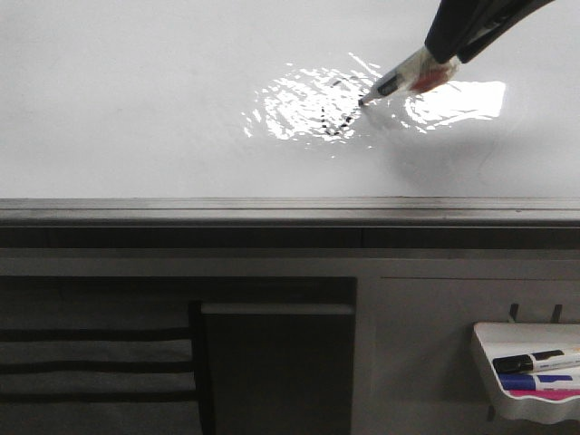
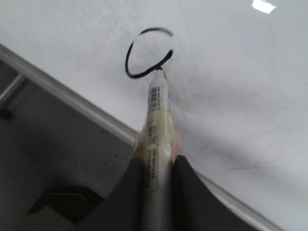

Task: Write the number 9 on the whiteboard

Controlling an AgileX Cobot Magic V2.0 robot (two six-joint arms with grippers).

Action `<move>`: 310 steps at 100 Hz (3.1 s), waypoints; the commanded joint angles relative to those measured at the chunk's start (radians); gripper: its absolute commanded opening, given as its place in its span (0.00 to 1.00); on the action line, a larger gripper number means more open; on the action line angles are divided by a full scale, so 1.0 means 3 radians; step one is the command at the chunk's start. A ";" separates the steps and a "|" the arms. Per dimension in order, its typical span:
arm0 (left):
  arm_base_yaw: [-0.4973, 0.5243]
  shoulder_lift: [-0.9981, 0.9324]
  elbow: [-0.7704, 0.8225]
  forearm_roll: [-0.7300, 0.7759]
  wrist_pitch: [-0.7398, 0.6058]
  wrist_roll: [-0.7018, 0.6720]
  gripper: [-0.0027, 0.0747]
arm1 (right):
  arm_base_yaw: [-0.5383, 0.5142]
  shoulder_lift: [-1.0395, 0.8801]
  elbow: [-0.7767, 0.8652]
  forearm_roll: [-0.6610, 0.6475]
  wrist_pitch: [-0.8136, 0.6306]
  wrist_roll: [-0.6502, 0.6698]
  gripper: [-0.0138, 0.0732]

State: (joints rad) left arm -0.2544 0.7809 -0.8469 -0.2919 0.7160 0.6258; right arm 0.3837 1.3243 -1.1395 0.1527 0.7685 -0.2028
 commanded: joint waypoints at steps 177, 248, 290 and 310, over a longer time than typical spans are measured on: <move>0.0006 0.0000 -0.0102 -0.0267 -0.0295 0.0074 0.47 | -0.0046 -0.0166 -0.0075 -0.0125 -0.0500 0.0060 0.11; 0.0006 0.0000 -0.0102 -0.0267 -0.0295 0.0074 0.47 | 0.0018 0.0018 0.0210 -0.0007 -0.0161 0.0060 0.11; -0.0107 0.0162 -0.0366 -0.0624 0.0247 0.0502 0.47 | 0.0216 -0.0248 -0.0034 0.0250 0.0411 -0.0503 0.11; -0.0649 0.0612 -0.0592 -0.0884 0.0733 0.1175 0.47 | 0.0527 -0.0545 -0.0106 0.0307 0.0899 -0.1346 0.11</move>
State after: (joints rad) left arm -0.3766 0.9130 -0.9758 -0.4947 0.9349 0.9063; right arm 0.5102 1.2179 -1.1360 0.2265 1.0258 -0.5103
